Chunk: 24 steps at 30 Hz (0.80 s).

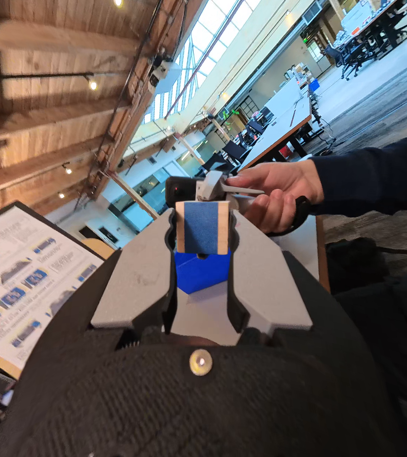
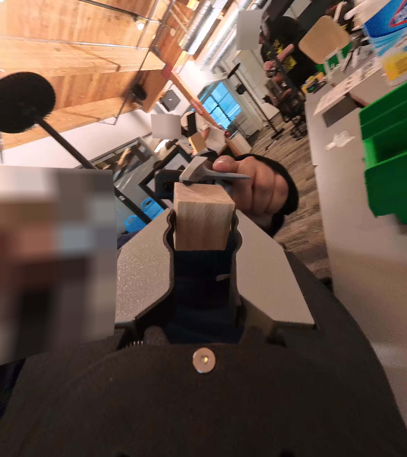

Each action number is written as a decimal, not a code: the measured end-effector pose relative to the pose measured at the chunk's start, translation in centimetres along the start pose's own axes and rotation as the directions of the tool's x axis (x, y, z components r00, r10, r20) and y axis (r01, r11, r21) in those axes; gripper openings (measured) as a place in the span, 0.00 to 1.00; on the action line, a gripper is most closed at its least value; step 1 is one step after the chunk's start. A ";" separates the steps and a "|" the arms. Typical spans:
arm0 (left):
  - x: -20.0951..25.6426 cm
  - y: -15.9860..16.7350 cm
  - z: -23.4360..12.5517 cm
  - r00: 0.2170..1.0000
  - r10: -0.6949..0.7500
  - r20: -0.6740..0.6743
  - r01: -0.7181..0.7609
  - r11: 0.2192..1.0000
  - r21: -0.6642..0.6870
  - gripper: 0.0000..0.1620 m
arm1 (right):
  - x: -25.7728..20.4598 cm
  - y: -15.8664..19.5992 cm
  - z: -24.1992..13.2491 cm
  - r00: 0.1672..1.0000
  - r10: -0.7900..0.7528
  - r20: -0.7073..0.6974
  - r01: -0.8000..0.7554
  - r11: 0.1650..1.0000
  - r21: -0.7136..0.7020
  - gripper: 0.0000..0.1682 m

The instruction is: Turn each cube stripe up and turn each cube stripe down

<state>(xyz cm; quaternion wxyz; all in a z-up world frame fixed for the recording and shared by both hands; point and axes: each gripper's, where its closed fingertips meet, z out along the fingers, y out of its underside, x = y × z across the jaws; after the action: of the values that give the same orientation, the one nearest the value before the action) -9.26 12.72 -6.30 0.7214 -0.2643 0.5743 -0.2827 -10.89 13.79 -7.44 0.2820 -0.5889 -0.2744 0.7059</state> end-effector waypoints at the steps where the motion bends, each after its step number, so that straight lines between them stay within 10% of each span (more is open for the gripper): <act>1: 0.0 0.3 0.0 1.000 -0.029 0.002 0.029 1.000 -0.009 0.25 | 0.4 0.0 -0.2 0.999 -0.014 -0.029 0.014 1.000 -0.003 0.26; 7: -2.9 0.7 -2.0 0.990 -0.076 0.119 0.082 0.996 -0.039 0.30 | 1.4 -3.7 -7.0 0.917 -0.161 -0.366 0.197 0.978 0.064 0.25; 12: -7.8 3.6 -4.2 0.939 -0.127 0.321 0.197 0.960 -0.197 0.28 | 7.5 -5.1 -25.2 0.230 -0.087 -0.969 0.269 0.963 -0.022 0.26; 18: -9.4 6.7 -5.0 0.894 -0.185 0.408 0.313 0.910 -0.274 0.26 | 13.1 -1.3 -31.3 -0.050 -0.098 -0.994 -0.018 0.995 -0.098 0.26; 24: -7.4 7.9 -4.6 0.940 -0.129 0.317 0.251 0.890 -0.381 0.26 | 16.8 0.5 -31.6 -0.129 -0.178 -0.976 -0.201 0.968 -0.150 0.26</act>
<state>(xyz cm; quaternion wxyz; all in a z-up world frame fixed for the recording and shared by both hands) -14.24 23.26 -7.79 0.6917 -0.5048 0.4830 -0.1832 17.75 27.28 -24.11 0.3083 -0.9498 -0.0496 -0.0171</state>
